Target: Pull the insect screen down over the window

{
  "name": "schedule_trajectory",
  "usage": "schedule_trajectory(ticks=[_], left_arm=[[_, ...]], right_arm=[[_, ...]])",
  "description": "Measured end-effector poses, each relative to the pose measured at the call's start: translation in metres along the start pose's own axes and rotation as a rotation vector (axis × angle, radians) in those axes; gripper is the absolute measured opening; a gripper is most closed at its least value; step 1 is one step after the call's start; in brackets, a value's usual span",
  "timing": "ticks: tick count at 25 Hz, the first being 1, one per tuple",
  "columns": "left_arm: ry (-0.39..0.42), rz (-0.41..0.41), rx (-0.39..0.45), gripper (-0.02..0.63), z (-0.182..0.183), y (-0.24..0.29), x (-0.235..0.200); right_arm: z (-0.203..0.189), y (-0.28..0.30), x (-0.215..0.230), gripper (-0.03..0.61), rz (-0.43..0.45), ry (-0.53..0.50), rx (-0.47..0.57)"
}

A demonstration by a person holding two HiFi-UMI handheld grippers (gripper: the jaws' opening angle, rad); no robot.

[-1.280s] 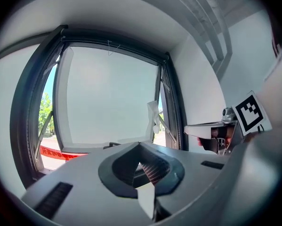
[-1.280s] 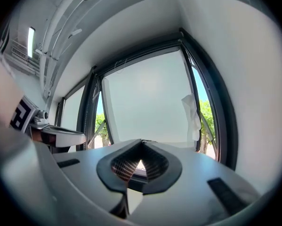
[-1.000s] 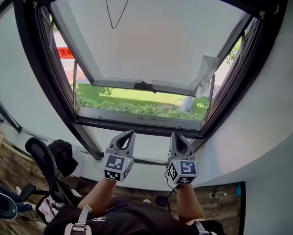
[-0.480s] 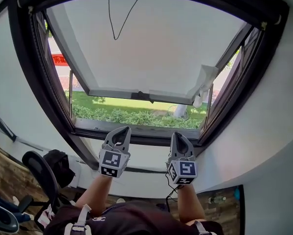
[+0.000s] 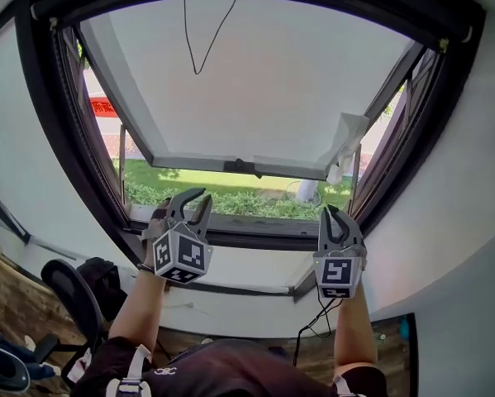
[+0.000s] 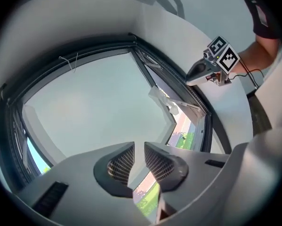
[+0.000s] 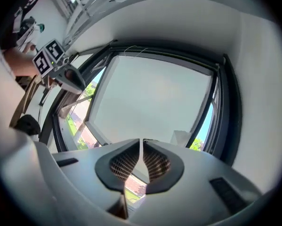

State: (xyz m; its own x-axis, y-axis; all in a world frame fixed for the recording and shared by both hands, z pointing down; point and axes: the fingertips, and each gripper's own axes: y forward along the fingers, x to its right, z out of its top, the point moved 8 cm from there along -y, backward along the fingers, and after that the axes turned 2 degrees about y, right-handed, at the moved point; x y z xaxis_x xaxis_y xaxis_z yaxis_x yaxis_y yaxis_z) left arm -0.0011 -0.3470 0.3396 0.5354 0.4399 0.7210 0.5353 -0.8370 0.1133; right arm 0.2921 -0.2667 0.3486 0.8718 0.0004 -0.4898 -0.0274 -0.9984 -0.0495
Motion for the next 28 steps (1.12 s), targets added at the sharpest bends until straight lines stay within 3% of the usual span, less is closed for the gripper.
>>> schedule_trajectory(ticks=[3,6,12,19,21,28], left_arm=[[0.101,-0.009,-0.005,0.072,0.016,-0.008,-0.019],[0.194,-0.046,-0.065,0.074,0.028,-0.012,-0.038],[0.305,-0.078,-0.167,0.075,0.051,-0.023,-0.081],[0.388,-0.001,-0.174,0.075,0.071,-0.038,-0.151],[0.405,0.029,-0.175,0.11,0.077,-0.043,-0.173],[0.522,0.129,-0.124,0.11,0.121,-0.061,-0.242]], right_arm=[[0.013,-0.002,0.011,0.055,0.038,-0.094,-0.024],[0.026,-0.002,0.026,0.086,0.062,-0.163,-0.045],[0.063,0.002,0.064,0.109,0.08,-0.293,-0.112],[0.127,0.003,0.105,0.091,0.072,-0.403,-0.095],[0.143,0.004,0.115,0.091,0.091,-0.444,-0.098],[0.213,0.007,0.143,0.115,0.114,-0.589,-0.088]])
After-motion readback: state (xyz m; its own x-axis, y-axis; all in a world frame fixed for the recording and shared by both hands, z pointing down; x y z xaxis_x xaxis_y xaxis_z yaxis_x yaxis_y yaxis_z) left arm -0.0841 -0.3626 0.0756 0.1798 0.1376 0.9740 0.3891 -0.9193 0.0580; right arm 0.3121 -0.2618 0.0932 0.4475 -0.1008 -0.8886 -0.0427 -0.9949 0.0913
